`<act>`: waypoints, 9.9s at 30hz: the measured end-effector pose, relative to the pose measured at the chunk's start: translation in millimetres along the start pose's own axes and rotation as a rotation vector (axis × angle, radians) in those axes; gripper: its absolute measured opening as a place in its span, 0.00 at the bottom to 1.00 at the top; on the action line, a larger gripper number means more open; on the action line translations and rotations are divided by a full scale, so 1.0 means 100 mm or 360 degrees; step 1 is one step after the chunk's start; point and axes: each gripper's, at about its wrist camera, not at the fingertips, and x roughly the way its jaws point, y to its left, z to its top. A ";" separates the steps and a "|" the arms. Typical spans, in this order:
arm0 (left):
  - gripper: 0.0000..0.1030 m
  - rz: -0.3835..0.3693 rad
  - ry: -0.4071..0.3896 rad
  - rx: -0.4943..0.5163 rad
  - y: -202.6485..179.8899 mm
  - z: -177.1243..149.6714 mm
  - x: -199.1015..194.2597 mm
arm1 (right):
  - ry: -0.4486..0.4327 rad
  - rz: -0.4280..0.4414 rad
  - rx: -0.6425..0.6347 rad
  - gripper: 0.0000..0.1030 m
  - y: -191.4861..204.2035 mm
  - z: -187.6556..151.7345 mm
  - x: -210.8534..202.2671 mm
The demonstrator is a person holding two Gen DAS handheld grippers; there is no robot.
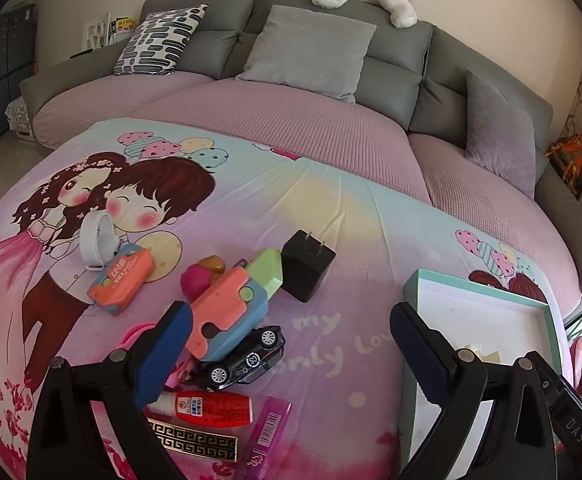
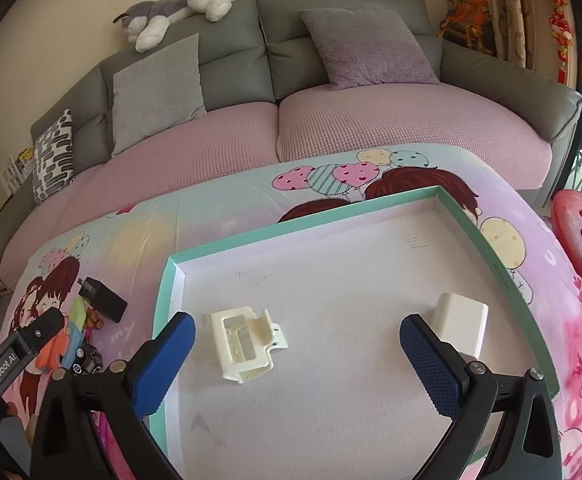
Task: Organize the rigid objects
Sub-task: 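Withdraw both tools from the tray back toward the remaining items, then grasp the pink tube with the right tool while the left tool grasps the gold patterned case, then carry the pink tube with the right tool while the left tool carries the gold case to the tray, then open the left tool on the gold case while the right tool releases the pink tube in the tray, then withdraw both tools from the tray toward the items on the bedspread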
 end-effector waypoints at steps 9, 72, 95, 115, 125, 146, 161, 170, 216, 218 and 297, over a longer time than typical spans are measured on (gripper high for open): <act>0.96 0.0001 -0.0099 -0.0082 0.34 0.01 -0.07 | 0.0009 0.0028 -0.0149 1.00 0.40 -0.09 0.05; 0.96 0.0071 0.0570 0.0033 1.10 -0.24 0.12 | 0.0527 0.0334 -0.0652 0.51 1.75 -0.99 0.28; 0.96 -0.0026 0.0709 -0.0012 1.02 -0.36 0.21 | 0.0558 0.0258 -0.0639 0.28 1.59 -0.94 0.30; 0.96 -0.0011 0.0788 0.0095 0.79 -0.52 0.34 | 0.0596 0.0250 -0.0650 0.26 1.55 -0.97 0.31; 0.96 -0.0032 0.0788 0.0118 0.77 -0.56 0.32 | 0.0615 0.0232 -0.0655 0.24 1.53 -0.97 0.27; 0.81 -0.0133 0.0711 0.0143 0.67 -0.48 0.17 | 0.0600 0.0295 -0.0611 0.13 1.50 -0.94 0.22; 0.81 -0.0146 0.0523 0.0100 0.86 -0.24 -0.24 | 0.0395 0.0354 -0.0508 0.12 1.44 -0.70 -0.05; 0.81 -0.0199 0.0427 0.0100 0.67 -0.14 -0.35 | 0.0274 0.0291 -0.0388 0.12 1.19 -0.52 -0.19; 0.81 -0.0640 0.0651 0.0465 -1.35 -0.62 0.06 | 0.0321 -0.0132 0.0245 0.13 -0.63 -0.44 -0.05; 0.81 -0.0629 0.0641 0.0466 -1.35 -0.63 0.09 | 0.0344 -0.0130 0.0240 0.12 -0.62 -0.46 -0.02; 0.94 -0.0007 0.0227 0.0123 -0.37 -0.22 0.20 | 0.0247 -0.0173 0.0092 1.00 -0.32 -0.44 -0.01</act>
